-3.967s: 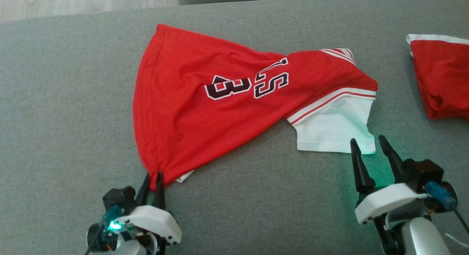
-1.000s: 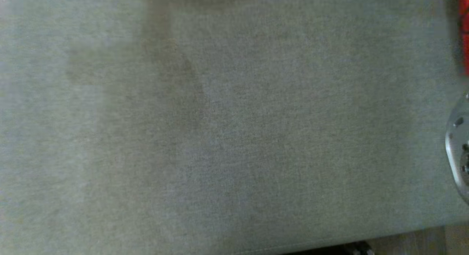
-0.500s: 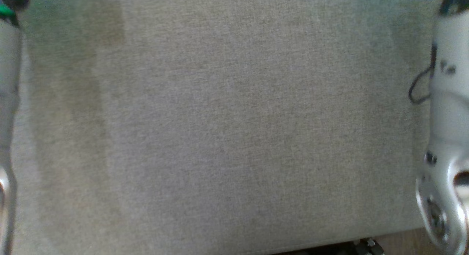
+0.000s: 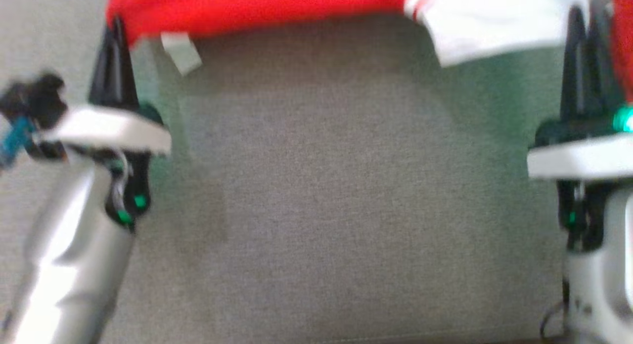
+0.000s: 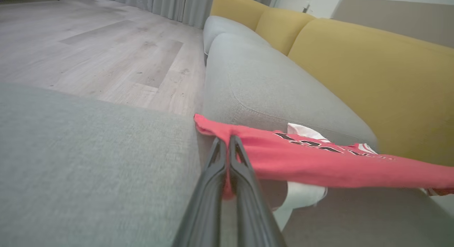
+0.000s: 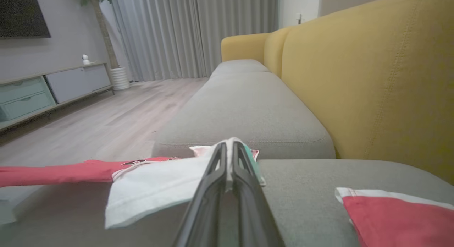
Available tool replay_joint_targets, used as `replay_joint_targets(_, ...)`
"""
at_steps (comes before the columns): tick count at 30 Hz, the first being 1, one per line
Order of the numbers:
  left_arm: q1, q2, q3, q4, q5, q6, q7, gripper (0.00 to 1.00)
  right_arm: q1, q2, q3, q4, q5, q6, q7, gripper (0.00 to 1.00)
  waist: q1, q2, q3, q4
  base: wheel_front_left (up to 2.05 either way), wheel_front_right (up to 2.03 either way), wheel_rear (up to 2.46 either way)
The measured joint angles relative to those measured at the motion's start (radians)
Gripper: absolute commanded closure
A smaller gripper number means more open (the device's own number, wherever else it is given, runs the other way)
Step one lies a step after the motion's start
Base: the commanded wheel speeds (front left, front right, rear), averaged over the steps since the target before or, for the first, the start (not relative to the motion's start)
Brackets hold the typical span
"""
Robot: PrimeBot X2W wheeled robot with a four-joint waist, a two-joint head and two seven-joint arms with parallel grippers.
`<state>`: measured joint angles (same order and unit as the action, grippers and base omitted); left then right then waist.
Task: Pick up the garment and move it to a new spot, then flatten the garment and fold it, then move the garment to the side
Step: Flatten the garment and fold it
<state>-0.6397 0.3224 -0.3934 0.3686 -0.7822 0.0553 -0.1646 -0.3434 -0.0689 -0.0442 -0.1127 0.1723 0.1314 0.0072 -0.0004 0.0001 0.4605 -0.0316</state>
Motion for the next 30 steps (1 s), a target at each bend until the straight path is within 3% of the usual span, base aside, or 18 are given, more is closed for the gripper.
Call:
replay_joint_targets(9, 0.339, 0.007, -0.003, -0.16, -0.035, 0.054, -0.039, 1.0, 0.351, 0.023, -0.011, -0.178, 0.016, 0.0, 0.09, 1.0, 0.0, 0.0, -0.179, 0.002, 0.0, 0.0, 0.0)
replay_joint_targets(17, 0.635, 0.018, -0.027, -0.315, -0.046, 0.134, -0.04, 1.0, 0.608, 0.026, -0.028, -0.228, 0.085, 0.0, 0.142, 1.0, 0.0001, 0.0, -0.326, -0.002, 0.0, 0.0, 0.0)
replay_joint_targets(23, 0.747, 0.019, -0.046, -0.368, -0.073, 0.165, -0.013, 1.0, 0.666, 0.028, -0.018, -0.197, 0.114, 0.0, 0.179, 1.0, 0.0001, 0.0, -0.384, 0.002, 0.0, 0.0, 0.0)
replay_joint_targets(30, 0.745, 0.008, -0.078, -0.293, -0.107, 0.151, 0.035, 1.0, 0.635, 0.028, -0.009, -0.048, 0.139, 0.0, 0.17, 1.0, 0.0003, 0.0, -0.394, 0.026, 0.0, 0.0, 0.0)
